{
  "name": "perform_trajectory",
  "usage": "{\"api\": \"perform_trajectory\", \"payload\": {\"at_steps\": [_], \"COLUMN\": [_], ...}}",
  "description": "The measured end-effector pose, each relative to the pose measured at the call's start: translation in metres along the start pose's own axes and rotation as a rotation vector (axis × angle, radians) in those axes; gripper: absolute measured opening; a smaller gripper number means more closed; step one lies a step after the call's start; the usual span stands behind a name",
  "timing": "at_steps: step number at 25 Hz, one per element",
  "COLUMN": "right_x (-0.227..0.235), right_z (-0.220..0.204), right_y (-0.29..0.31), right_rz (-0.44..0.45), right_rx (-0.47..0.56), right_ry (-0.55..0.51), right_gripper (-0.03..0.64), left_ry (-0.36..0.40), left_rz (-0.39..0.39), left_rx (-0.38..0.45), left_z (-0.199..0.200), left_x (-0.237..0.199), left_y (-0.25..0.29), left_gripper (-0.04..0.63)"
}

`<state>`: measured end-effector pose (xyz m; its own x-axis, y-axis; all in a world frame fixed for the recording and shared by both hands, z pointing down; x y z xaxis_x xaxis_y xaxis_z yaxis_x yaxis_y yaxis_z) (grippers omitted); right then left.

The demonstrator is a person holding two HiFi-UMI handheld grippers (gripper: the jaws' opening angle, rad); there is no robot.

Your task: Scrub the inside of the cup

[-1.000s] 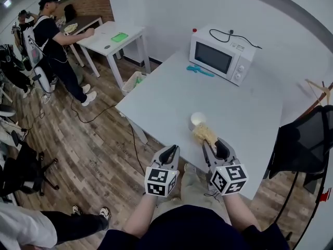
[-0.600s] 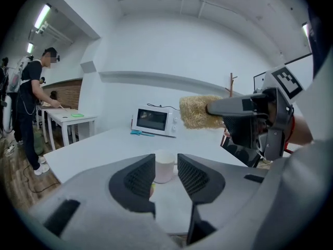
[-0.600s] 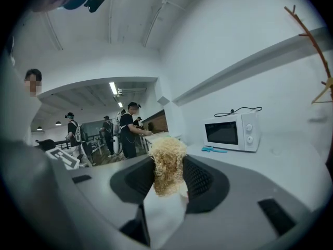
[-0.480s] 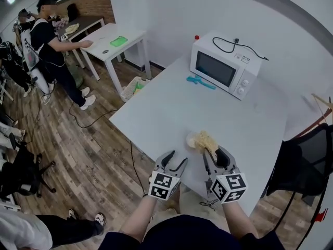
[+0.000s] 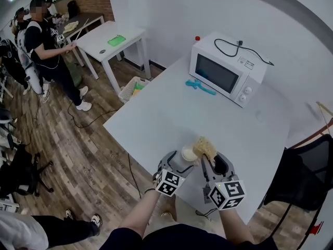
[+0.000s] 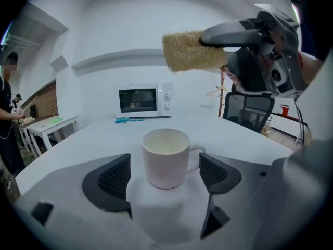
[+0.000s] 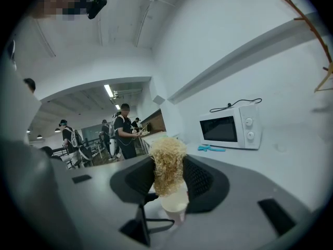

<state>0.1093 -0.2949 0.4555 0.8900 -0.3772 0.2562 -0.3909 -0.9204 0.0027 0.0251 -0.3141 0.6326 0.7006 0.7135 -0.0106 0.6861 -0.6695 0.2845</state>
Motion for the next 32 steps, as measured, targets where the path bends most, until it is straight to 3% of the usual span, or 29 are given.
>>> {"api": "perform_trajectory", "payload": {"at_steps": [4,19,32], "right_x": [0.008,0.044,0.036], "right_z": [-0.005,-0.023,-0.024], "right_y": [0.005,0.014,0.013], "right_rz": [0.007,-0.015,0.005], "right_rx": [-0.017,-0.075,-0.083], "right_ry": [0.013,0.035,0.017], "right_gripper": [0.161,0.161,0.161], "left_ry": [-0.004,-0.017,-0.031], "left_rz": [-0.006,-0.007,0.019], "left_rx": [-0.022,0.023,0.022], "left_z": [-0.012,-0.011,-0.002], "left_x": [0.000,-0.005,-0.014], "left_y": [0.016,0.066,0.045], "left_gripper": [0.398,0.397,0.397]}}
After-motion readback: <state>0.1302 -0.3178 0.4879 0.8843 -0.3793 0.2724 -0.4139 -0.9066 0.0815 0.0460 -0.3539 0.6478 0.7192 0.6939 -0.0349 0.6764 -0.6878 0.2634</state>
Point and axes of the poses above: the fingertips, and each gripper's own axes: y forward along the fingers, x to its right, z out of its top, the point moved 2 cm from there along -y, backward along the fingers, and after that the axes turned 12 degrees about x, right-handed, at the moved point
